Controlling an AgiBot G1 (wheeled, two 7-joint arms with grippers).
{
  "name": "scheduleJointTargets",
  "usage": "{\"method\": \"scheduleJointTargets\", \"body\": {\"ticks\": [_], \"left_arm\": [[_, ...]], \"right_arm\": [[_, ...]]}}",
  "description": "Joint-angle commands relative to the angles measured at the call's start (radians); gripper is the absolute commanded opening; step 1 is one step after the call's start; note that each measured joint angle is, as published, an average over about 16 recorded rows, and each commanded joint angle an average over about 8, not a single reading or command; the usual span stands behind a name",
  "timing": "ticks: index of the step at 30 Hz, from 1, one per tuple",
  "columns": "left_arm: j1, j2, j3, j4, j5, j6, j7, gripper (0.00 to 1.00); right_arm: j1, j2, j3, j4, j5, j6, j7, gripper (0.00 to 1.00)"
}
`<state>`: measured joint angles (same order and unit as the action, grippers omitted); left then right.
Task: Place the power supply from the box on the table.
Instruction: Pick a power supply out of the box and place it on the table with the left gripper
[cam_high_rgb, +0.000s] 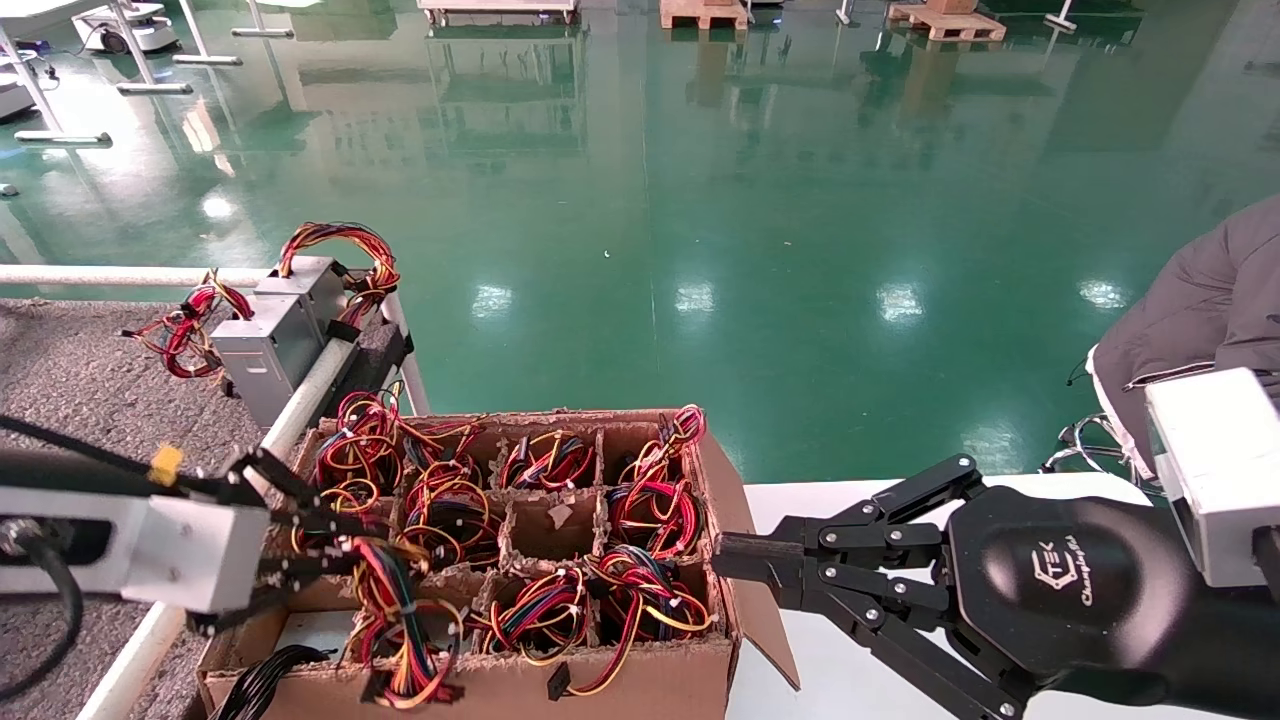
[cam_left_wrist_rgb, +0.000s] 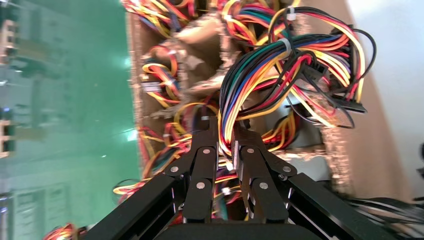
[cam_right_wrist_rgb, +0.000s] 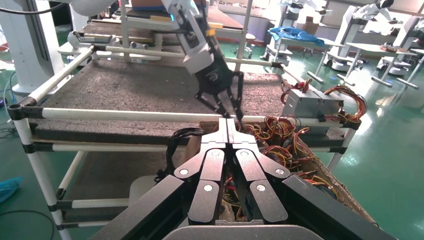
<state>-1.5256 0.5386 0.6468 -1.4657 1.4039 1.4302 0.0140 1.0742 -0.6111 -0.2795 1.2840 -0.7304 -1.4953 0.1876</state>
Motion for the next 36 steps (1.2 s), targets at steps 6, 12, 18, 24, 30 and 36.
{"method": "scheduleJointTargets", "body": {"ticks": [6, 12, 18, 24, 30, 36], "left_arm": [[-0.022, -0.014, -0.04, 0.001, -0.019, -0.019, 0.006, 0.0], [-0.044, -0.029, -0.07, 0.001, -0.048, -0.023, 0.028, 0.0], [-0.065, -0.042, -0.091, 0.001, -0.076, -0.02, 0.05, 0.0], [-0.085, -0.057, -0.107, 0.001, -0.1, -0.016, 0.067, 0.0], [-0.102, -0.072, -0.124, 0.001, -0.116, -0.017, 0.076, 0.0], [-0.119, -0.083, -0.146, 0.0, -0.122, -0.026, 0.081, 0.0]], "right_arm": [[0.0, 0.0, 0.0, 0.0, 0.0, 0.0, 0.0, 0.0], [0.0, 0.0, 0.0, 0.0, 0.0, 0.0, 0.0, 0.0], [0.0, 0.0, 0.0, 0.0, 0.0, 0.0, 0.0, 0.0], [0.0, 0.0, 0.0, 0.0, 0.0, 0.0, 0.0, 0.0], [0.0, 0.0, 0.0, 0.0, 0.0, 0.0, 0.0, 0.0], [0.0, 0.0, 0.0, 0.0, 0.0, 0.0, 0.0, 0.0]]}}
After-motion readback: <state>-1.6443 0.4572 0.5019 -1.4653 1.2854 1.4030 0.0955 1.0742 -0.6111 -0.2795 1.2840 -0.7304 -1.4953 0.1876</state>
